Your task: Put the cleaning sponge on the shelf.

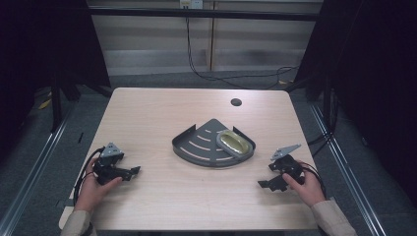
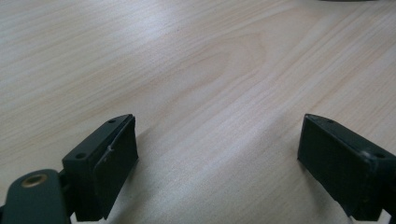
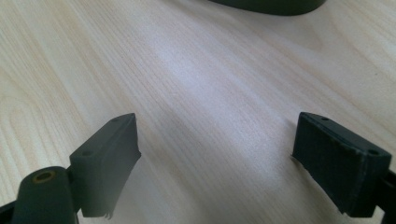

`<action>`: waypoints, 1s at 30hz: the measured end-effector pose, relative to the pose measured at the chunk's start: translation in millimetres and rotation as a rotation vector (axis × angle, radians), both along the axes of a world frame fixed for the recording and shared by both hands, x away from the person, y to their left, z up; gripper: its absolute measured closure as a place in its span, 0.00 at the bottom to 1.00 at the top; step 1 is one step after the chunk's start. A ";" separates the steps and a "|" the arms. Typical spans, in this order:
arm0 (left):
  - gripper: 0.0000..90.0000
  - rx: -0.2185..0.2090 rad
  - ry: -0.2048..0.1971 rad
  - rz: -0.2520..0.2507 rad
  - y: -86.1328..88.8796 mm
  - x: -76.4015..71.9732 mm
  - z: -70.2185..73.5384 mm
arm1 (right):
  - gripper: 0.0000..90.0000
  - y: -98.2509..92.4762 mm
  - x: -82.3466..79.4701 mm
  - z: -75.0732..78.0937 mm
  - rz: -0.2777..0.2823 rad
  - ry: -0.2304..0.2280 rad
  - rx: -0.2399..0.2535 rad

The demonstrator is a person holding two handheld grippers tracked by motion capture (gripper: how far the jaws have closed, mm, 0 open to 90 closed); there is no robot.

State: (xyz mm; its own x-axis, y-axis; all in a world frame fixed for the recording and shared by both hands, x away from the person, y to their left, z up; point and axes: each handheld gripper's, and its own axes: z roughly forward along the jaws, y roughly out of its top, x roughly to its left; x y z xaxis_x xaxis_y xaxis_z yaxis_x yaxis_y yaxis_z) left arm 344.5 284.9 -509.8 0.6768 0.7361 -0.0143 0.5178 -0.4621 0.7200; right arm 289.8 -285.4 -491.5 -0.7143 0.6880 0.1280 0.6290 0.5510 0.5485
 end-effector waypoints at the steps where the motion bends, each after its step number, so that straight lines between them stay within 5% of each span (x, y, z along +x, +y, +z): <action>1: 0.13 0.000 0.000 0.000 0.0 0.0 0.0 | 0.15 -0.2 -0.7 -0.5 -0.001 -0.003 0.005; 16: 0.13 0.000 0.000 0.000 0.0 0.0 0.0 | 0.15 -5.0 -12.6 -9.5 0.025 -0.123 0.034; 30: 0.13 0.000 0.000 -0.001 0.0 0.0 0.0 | 0.14 -7.4 -18.4 -14.0 0.025 -0.177 0.047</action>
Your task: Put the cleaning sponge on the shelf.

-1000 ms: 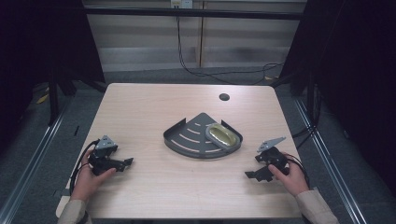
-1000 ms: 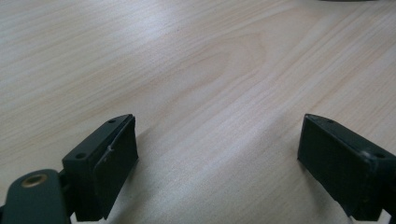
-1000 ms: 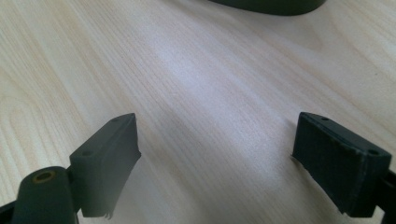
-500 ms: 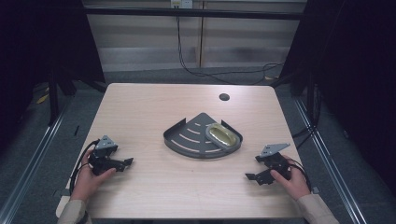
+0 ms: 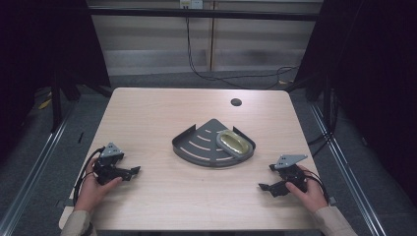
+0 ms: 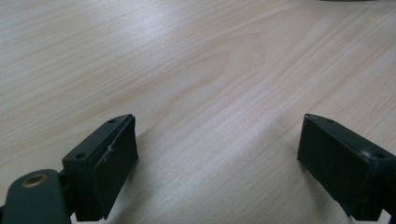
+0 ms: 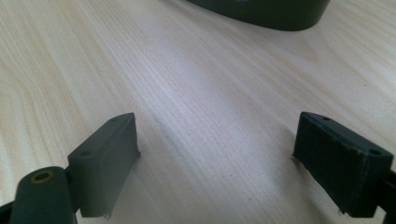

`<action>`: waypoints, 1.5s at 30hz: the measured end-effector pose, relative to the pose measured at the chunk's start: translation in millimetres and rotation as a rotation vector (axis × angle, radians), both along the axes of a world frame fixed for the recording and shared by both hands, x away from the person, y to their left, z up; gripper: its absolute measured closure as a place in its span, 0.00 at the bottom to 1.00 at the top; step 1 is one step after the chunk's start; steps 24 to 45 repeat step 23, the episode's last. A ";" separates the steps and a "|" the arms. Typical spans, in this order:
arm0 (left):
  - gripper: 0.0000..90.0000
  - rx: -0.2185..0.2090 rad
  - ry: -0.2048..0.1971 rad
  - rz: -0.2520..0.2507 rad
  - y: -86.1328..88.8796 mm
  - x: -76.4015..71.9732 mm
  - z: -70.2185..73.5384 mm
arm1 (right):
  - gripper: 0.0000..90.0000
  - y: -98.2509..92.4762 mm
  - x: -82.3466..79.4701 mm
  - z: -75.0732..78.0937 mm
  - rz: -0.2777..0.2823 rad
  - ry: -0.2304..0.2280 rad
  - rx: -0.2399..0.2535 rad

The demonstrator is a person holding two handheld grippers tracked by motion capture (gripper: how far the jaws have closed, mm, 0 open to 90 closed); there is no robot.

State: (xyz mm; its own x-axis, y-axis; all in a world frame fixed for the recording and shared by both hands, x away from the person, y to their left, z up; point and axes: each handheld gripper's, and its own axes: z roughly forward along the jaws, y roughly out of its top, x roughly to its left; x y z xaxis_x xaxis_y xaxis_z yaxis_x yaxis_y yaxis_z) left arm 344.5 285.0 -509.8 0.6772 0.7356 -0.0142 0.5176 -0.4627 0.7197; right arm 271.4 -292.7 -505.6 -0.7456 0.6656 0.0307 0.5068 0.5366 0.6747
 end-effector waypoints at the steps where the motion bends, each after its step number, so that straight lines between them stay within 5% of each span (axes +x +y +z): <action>1: 0.13 -0.001 0.000 0.001 -0.1 0.0 0.0 | 0.14 -0.1 -0.3 -0.3 0.000 0.000 0.004; 8: 0.13 0.000 0.000 0.000 0.0 0.0 0.0 | 0.14 -3.9 -3.6 -5.7 -0.011 -0.045 0.045; 45: 0.13 -0.001 0.000 0.001 0.0 0.0 0.0 | 0.13 -3.6 -3.7 -5.8 -0.009 -0.045 0.047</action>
